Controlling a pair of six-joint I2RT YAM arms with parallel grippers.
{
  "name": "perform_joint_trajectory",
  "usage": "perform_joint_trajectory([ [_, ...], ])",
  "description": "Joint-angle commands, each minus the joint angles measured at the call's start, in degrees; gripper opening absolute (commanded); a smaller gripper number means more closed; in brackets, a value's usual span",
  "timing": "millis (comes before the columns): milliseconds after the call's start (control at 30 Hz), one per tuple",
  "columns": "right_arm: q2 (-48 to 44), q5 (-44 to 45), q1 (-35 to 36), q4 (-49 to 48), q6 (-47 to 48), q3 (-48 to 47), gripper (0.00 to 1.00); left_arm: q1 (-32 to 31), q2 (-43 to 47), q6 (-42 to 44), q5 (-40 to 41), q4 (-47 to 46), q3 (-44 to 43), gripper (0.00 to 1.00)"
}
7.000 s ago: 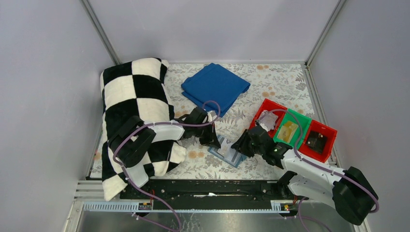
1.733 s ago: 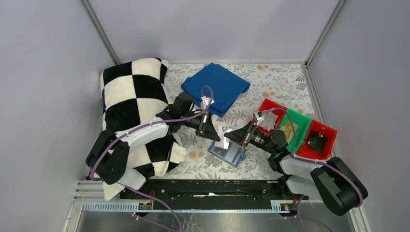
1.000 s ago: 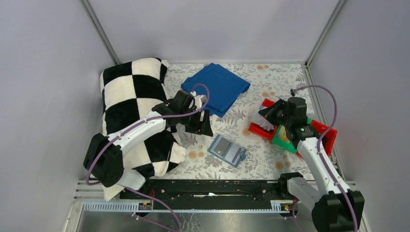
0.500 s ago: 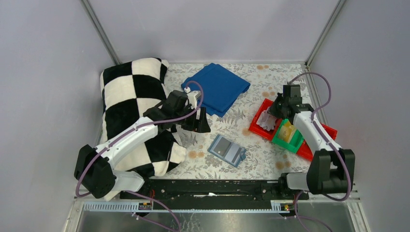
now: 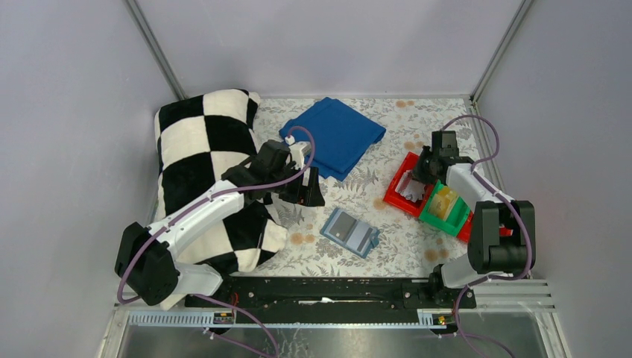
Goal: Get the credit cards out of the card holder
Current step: Place the credit card in the storage box, then remove the credit card from the card holder.
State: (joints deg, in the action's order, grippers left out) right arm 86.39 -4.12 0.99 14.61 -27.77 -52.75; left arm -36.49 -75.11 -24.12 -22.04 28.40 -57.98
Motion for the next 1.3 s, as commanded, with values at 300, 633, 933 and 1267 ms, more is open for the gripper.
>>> perform_joint_trajectory([
  [300, -16.75, 4.69, -0.49, 7.12, 1.39, 0.40, 0.40, 0.02, -1.15, -3.06, 0.68, -3.78, -0.13, 0.79],
  [633, -25.91, -1.19, 31.59, 1.12, -19.03, 15.88, 0.40, -2.51, -7.87, -4.88, -1.26, -6.88, -0.47, 0.83],
  [933, -25.92, -1.81, 36.94, -4.14, -26.80, 24.76, 0.40, -3.59, -12.21, -7.53, -3.09, -11.03, 1.27, 0.85],
  [1267, -24.94, 2.87, 37.19, -0.52, -25.18, 26.95, 0.41, -5.56, -19.63, -9.95, -5.96, -17.14, 1.82, 0.86],
])
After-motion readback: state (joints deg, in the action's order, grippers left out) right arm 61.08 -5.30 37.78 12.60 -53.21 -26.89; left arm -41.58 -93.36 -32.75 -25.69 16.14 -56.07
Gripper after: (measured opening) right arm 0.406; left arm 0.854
